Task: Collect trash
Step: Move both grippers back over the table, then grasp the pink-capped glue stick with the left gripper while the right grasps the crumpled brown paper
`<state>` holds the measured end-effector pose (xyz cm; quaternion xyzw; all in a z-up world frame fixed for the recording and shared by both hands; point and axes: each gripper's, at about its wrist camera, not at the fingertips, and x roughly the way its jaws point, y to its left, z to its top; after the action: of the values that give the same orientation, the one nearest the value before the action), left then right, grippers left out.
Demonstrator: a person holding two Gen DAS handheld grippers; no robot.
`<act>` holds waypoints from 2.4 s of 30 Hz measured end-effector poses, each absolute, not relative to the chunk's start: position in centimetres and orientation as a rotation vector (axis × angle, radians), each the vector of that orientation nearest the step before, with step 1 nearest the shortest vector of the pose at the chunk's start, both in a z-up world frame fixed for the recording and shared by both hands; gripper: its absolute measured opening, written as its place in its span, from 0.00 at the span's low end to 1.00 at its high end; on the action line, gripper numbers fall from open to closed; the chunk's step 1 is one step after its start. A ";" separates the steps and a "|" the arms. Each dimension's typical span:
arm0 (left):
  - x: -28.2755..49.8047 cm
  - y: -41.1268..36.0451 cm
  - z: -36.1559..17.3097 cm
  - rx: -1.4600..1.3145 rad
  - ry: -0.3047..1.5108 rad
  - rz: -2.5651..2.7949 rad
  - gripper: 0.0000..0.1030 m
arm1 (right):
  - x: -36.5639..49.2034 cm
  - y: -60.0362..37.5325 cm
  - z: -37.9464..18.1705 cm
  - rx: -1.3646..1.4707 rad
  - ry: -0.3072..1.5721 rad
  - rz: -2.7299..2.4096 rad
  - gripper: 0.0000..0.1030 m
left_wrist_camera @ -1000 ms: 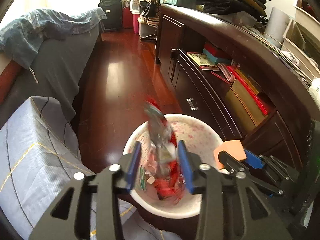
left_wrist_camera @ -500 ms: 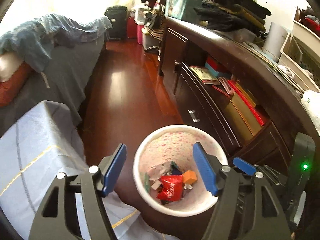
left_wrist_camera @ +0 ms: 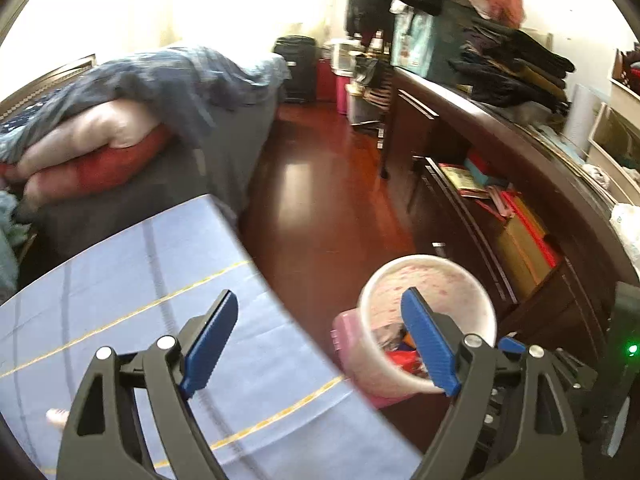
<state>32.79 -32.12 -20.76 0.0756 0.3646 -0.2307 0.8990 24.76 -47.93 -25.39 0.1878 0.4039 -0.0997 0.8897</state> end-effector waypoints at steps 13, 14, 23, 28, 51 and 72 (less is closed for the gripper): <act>31.9 -17.4 -21.7 0.145 0.820 -0.181 0.96 | 24.5 -37.0 -22.8 0.281 0.847 0.058 0.77; 32.1 -16.5 -22.1 0.148 0.832 -0.165 0.96 | 24.5 -36.2 -22.7 0.274 0.850 0.076 0.77; 34.6 -9.8 -26.4 0.128 0.939 -0.102 0.96 | 24.8 -31.3 -22.3 0.222 0.867 0.172 0.77; 35.4 -9.4 -28.3 0.136 0.962 -0.135 0.96 | 25.0 -29.7 -22.1 0.206 0.871 0.190 0.77; 35.8 -6.3 -29.7 0.074 0.953 -0.106 0.84 | 25.8 -23.6 -22.0 0.120 0.900 0.262 0.77; 32.2 6.8 -25.8 -0.172 0.854 0.143 0.84 | 27.5 -11.3 -24.2 -0.056 0.901 0.479 0.69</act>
<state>32.18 6.77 -25.83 -0.0832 0.4132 0.0692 0.9042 27.50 -11.32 -24.18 -0.0268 0.4311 0.2294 0.8722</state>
